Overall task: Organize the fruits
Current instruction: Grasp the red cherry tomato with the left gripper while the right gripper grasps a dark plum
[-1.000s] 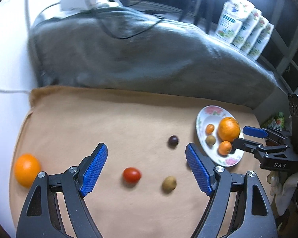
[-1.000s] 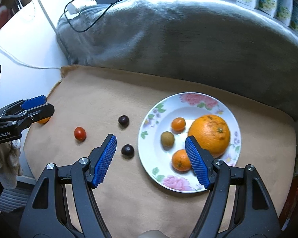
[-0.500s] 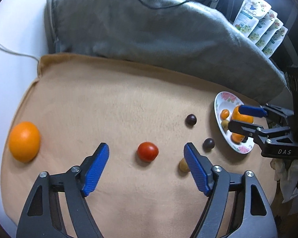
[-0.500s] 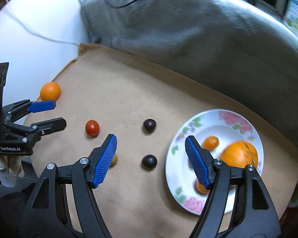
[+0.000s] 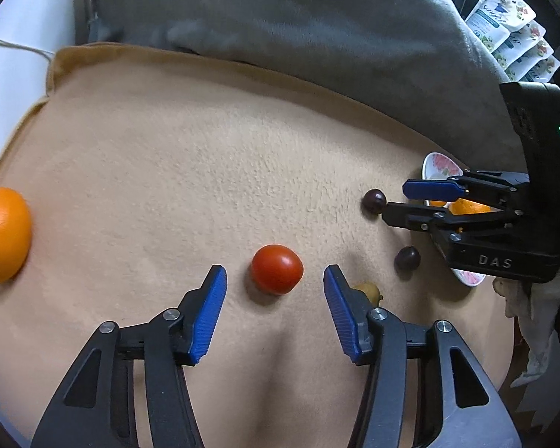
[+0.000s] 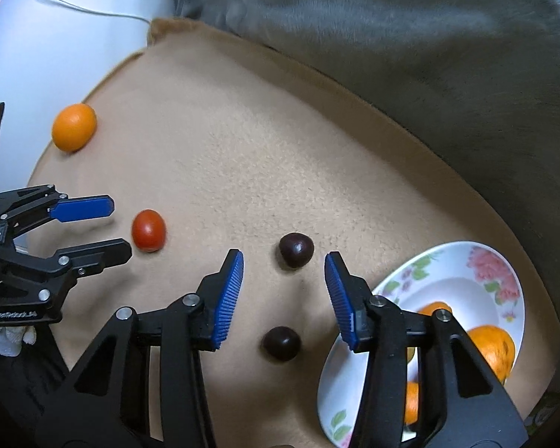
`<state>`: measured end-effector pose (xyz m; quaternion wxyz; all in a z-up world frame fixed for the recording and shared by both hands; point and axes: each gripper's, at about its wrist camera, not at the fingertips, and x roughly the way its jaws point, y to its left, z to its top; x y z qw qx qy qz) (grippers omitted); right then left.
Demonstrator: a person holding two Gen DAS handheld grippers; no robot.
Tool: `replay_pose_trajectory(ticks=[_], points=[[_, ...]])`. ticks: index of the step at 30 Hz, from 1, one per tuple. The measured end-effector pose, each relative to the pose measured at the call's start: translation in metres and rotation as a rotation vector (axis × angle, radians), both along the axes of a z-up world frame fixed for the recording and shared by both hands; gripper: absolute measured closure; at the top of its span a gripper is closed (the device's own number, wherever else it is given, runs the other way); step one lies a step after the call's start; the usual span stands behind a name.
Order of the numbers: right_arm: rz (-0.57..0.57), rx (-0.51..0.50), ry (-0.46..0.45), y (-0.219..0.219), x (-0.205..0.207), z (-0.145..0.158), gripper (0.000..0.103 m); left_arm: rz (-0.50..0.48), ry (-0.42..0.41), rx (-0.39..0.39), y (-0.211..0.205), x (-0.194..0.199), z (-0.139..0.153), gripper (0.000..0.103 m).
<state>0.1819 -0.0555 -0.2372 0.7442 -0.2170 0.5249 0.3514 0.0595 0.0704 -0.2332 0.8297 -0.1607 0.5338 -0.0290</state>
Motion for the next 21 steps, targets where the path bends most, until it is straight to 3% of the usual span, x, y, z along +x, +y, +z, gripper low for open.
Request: replay_pose_trajectory(ticks=[3,7,21], points=[[0.007,-0.004,0.018,0.003,0.005,-0.005,0.060,0.003,0.009,-0.010,-0.001,0.003,-0.004,0.051],[0.023,-0.020,0.028,0.009,0.009,-0.011,0.062,-0.002,0.019,-0.020,-0.001,0.007,-0.008,0.061],[0.049,-0.062,0.033,0.026,0.015,-0.025,0.068,-0.013,0.042,-0.022,-0.006,0.016,-0.018,0.069]])
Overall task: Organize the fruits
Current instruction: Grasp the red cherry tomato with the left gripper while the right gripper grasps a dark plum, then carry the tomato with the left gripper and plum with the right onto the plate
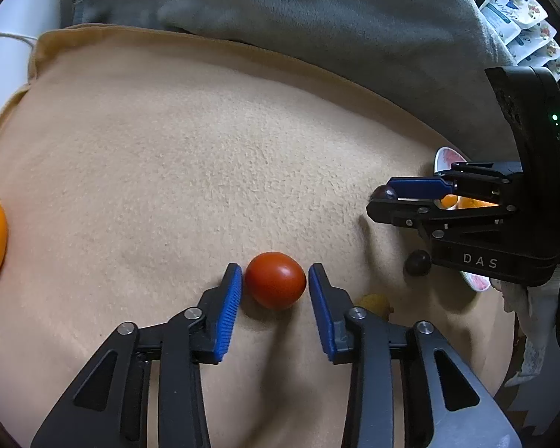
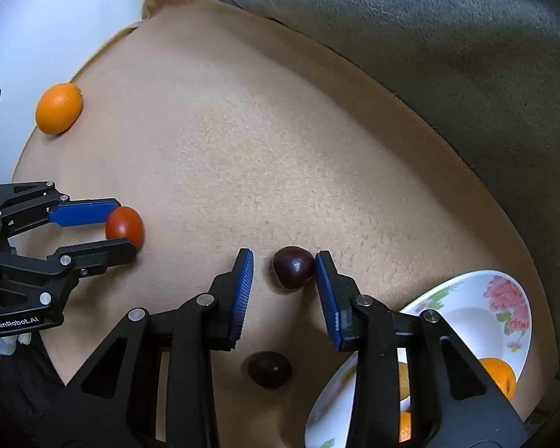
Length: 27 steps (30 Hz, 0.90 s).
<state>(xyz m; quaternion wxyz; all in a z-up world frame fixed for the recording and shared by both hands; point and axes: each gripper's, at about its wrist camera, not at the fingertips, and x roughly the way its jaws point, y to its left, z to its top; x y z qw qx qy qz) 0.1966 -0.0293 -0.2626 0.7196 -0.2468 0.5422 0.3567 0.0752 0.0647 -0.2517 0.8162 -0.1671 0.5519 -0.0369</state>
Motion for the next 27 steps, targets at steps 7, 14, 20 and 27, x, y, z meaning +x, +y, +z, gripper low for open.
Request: replay_pose_trajectory(ticks=[7,14,20,27], points=[[-0.002,-0.011,0.001,-0.002,0.002,-0.005,0.073,-0.005,0.000,0.006,-0.004,0.002,-0.001,0.070],[-0.008,0.004,-0.002,-0.008,0.005,-0.004,0.079,-0.005,0.000,0.010,-0.012,0.007,-0.003,0.071],[-0.022,0.035,-0.006,-0.013,0.001,0.002,0.079,-0.007,-0.012,0.008,-0.011,0.004,0.003,0.071],[-0.045,0.083,-0.027,-0.029,-0.001,0.021,0.079,-0.029,-0.044,0.004,-0.018,0.008,0.018,0.071]])
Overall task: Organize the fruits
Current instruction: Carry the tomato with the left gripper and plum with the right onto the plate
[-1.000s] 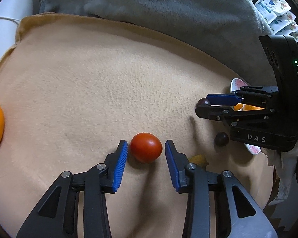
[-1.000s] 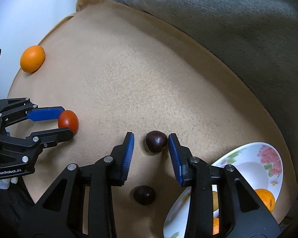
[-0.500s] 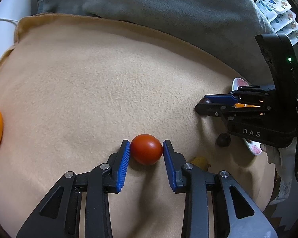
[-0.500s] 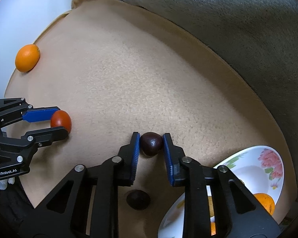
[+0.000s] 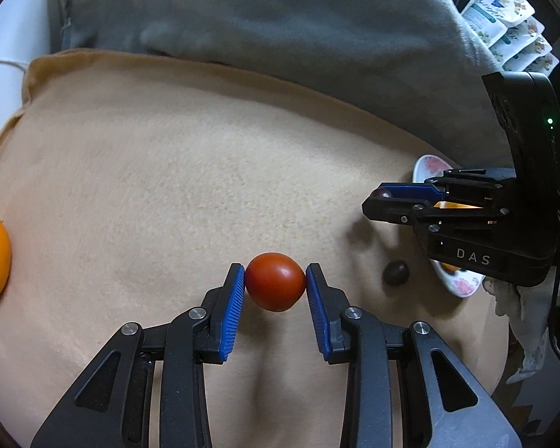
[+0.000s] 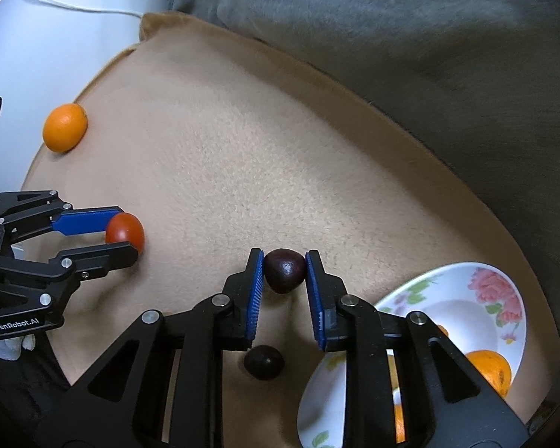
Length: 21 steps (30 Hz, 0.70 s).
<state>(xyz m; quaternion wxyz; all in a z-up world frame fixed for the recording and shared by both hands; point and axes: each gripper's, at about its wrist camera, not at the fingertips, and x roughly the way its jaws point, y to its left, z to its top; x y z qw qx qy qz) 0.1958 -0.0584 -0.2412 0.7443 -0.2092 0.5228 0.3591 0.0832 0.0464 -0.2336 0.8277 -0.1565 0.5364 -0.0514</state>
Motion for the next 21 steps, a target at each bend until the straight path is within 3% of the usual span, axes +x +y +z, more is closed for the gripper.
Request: replay_pose_trajectory(ticks=[8,21], points=[[-0.055,0.049,-0.025,-0.024,-0.001,0.021,0.079,-0.054,-0.037,-0.006,-0.018,0.006,0.014,0.071],[-0.199,0.081,-0.066,-0.098,0.014,0.049,0.079,-0.167,-0.068,-0.019,-0.071,0.023,0.027,0.071]])
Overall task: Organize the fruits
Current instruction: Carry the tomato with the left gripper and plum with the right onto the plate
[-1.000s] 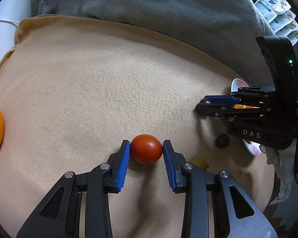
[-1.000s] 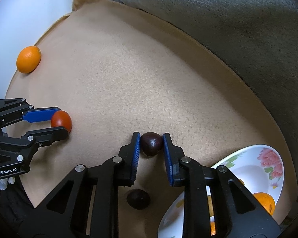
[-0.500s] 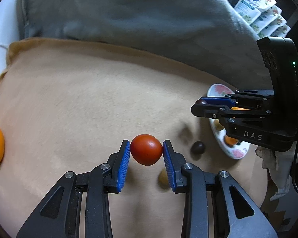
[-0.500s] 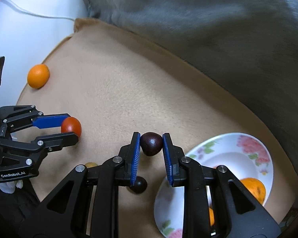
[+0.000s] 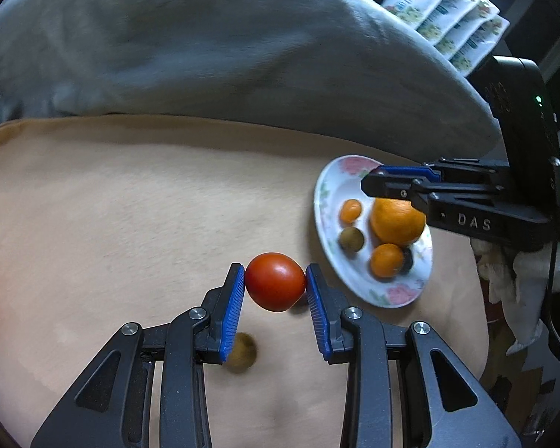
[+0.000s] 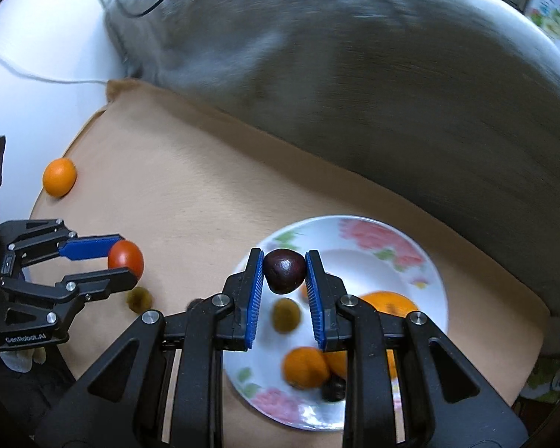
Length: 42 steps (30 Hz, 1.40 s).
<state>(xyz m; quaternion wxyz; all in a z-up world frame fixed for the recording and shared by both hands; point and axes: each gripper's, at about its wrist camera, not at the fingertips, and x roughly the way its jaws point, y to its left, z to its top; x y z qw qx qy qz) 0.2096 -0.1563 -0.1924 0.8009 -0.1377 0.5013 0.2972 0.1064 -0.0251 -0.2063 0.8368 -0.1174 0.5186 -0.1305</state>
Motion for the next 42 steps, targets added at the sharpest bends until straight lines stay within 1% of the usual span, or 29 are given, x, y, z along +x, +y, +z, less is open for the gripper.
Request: replay_pose_trajectory(ticks=[6,14,25,34,42], points=[[-0.049,0.010,-0.001,-0.022,0.007,0.003,0.079,-0.054,-0.002,-0.010,-0.020,0.004,0.009,0.071],[-0.081,0.011,0.001,-0.041,0.013,0.001,0.079,-0.113,-0.003,-0.022,-0.043,0.005,0.010,0.071],[-0.093,0.026,0.006,-0.050,0.018,-0.002,0.079,-0.140,-0.012,-0.016,-0.065,0.002,0.005,0.071],[-0.080,0.039,0.016,-0.056,0.021,-0.004,0.079,-0.140,-0.027,0.004,-0.079,0.005,0.010,0.071],[-0.077,0.052,0.019,-0.052,0.022,-0.002,0.079,-0.146,-0.038,0.016,-0.082,0.004,0.015,0.070]])
